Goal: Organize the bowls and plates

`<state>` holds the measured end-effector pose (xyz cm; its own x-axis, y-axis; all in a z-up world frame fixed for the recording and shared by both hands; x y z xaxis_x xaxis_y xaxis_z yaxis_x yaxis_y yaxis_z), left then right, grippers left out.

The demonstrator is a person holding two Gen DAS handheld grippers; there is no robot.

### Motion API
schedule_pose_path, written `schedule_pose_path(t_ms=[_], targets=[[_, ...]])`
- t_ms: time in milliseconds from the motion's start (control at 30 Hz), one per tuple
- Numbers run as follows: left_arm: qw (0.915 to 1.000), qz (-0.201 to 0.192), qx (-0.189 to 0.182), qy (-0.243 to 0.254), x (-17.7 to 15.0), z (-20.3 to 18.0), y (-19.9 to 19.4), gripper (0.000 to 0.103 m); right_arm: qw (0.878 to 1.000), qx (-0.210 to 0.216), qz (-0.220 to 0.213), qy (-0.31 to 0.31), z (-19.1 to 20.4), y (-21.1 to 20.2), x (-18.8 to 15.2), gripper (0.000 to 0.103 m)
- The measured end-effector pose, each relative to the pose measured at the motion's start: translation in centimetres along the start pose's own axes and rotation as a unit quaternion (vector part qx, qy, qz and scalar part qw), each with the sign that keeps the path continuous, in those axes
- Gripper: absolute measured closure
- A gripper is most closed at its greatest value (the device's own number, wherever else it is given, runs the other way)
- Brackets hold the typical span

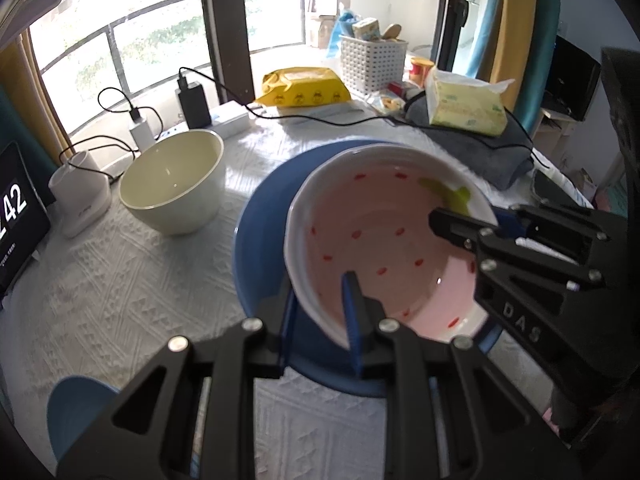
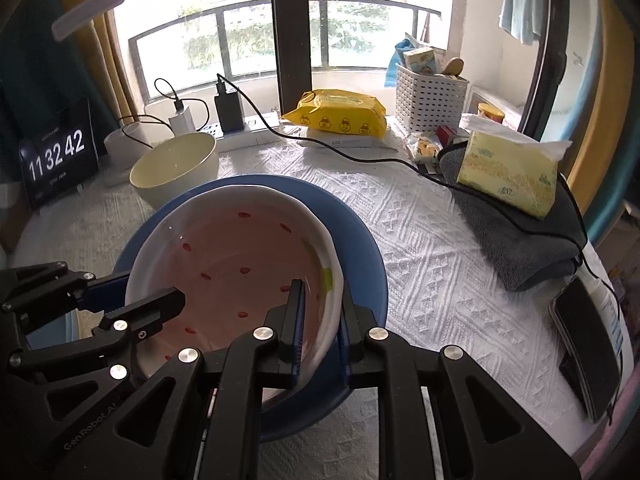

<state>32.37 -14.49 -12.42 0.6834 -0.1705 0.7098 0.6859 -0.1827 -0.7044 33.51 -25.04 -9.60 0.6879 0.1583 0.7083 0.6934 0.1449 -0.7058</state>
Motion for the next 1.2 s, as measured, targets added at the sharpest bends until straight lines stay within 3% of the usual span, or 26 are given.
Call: schedule_pose_path(t_ms=[233,667,1200], targets=[[0.9998,-0.012,0.017,-0.007,0.3,0.5,-0.9,0.079,1.0,0.007,0.012,-0.018,0.0,0.4,0.3,0.085],[0.9995,-0.022,0.017,-0.016,0.6,1.3,-1.8,0.078,1.0,0.015,0.016,-0.011,0.0,0.6,0.5,0.079],[0.9976,-0.05,0.023,-0.042,0.9,3.3,-3.4,0.076,1.0,0.019,-0.017,0.001,0.5,-1.6,1.8,0.076]])
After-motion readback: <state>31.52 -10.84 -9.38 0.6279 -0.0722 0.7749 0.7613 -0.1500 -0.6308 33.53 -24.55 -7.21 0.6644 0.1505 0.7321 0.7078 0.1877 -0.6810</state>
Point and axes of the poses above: each gripper's, at about its wrist camera, not at the fingertips, and y roughly the way its jaws point, z to its left, x to its top, the point moved 2 cm from there along y, roughly the way its jaws point, and after that the axes turned 6 degrees about -z, right-handed, at the moved point
